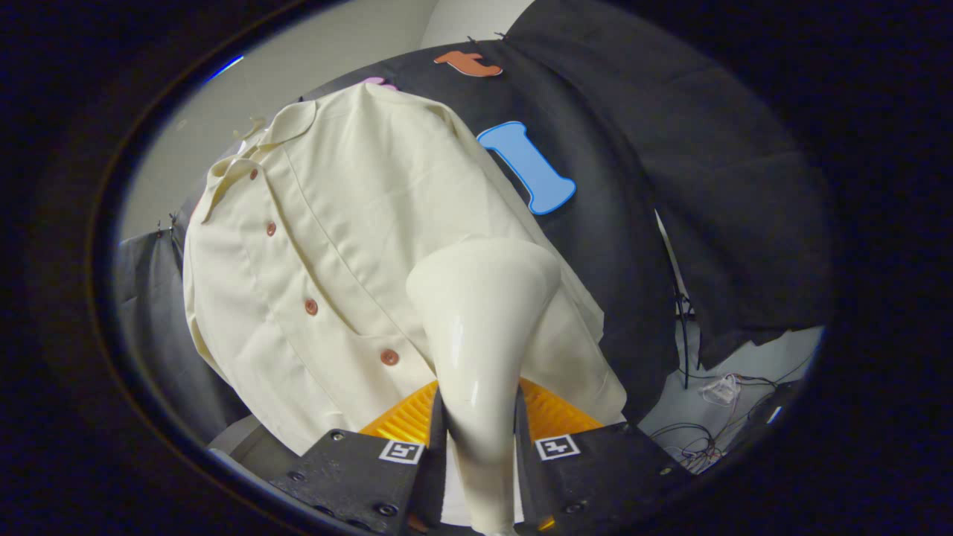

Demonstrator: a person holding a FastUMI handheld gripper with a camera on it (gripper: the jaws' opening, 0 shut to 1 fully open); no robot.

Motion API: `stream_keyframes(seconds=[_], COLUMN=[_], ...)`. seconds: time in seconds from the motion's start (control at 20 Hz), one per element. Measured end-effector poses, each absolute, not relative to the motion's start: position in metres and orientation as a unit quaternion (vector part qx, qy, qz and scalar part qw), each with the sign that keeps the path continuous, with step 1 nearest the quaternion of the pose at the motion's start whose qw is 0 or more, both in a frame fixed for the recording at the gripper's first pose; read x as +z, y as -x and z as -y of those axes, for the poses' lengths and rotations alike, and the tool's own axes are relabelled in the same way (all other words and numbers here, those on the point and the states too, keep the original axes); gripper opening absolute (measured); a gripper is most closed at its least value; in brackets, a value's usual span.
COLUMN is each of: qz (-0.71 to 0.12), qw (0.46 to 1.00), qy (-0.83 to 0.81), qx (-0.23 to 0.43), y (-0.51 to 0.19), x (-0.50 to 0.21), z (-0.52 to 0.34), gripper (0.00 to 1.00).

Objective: Iron the clothes twice with a garment steamer, once on the left side and once on the right side.

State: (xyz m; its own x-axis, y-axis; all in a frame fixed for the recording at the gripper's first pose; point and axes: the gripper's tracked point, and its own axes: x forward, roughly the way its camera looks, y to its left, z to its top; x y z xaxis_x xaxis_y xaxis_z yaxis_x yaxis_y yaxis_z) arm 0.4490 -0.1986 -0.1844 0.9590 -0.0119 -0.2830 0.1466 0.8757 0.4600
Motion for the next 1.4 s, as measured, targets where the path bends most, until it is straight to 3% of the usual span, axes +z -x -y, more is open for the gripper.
stream_keyframes(seconds=[0.7, 1.15, 1.4], qz=[-0.163, -0.183, -0.185], qw=[0.931, 0.917, 0.925], qy=[-0.327, -0.350, -0.327], qx=[-0.023, -0.061, -0.061], y=[-0.415, -0.404, -0.386], x=[-0.295, -0.318, -0.293], z=[0.201, 0.211, 0.201], gripper=[0.40, 0.40, 0.40])
